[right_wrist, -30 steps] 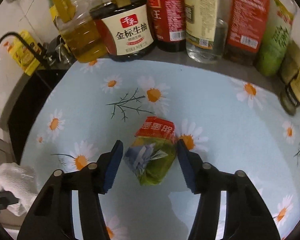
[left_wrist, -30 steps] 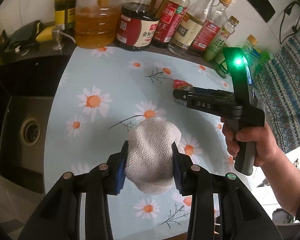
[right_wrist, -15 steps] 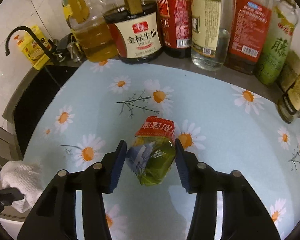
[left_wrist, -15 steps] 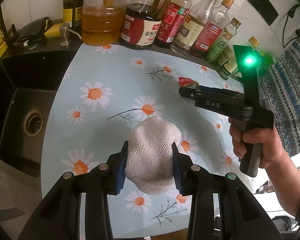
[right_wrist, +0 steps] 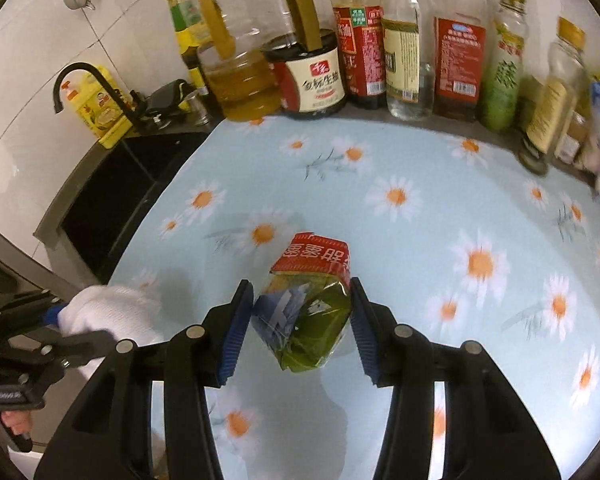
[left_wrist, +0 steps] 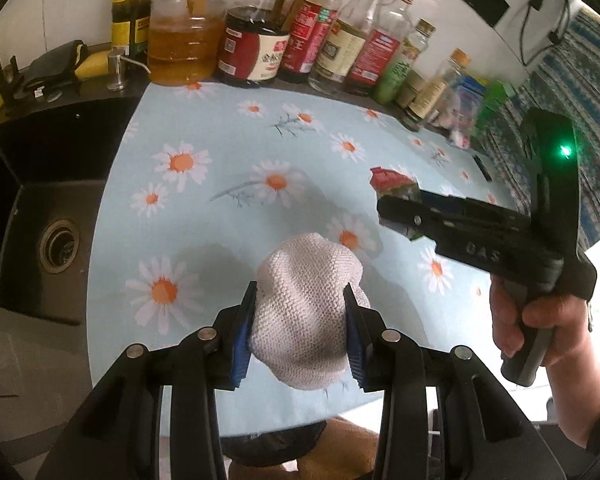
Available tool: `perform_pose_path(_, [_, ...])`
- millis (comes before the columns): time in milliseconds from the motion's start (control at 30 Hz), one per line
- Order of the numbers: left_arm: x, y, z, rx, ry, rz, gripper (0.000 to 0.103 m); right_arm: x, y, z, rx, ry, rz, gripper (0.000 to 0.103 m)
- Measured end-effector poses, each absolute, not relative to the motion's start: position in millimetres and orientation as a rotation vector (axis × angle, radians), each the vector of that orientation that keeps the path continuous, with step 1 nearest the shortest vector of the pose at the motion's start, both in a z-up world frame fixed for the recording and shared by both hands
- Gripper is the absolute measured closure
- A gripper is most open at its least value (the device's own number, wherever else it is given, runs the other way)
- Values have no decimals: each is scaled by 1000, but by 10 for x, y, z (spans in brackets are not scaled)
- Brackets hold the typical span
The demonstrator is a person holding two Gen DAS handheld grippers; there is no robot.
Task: Collect trash
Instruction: 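Carry both items down over the black bin and open both grippers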
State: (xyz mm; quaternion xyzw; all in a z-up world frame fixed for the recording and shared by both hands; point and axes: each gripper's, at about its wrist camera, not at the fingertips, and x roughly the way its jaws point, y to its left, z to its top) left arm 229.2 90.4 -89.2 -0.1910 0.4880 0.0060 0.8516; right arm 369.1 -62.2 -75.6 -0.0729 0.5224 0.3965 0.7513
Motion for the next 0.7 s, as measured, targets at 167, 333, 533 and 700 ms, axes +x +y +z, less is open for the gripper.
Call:
perform_pose_path(167, [2061,856,-930,-388,1041,-32,66,3294,-776,-793,-100,1188,853,54])
perform_pose_path(333, [1814,818,-958,-379,1048,-70,66,2955,-907,-801,-62,1198,838,54])
perform_pose_path(533, [1551,744,-1040,-378,1067,-109,66,2620,-1031,-792,-33,1207,827,54])
perform_pose_path(700, [1383,680,-1201,-388,1102,-134,66,2371,-1097,-803,-19,1217,841,54])
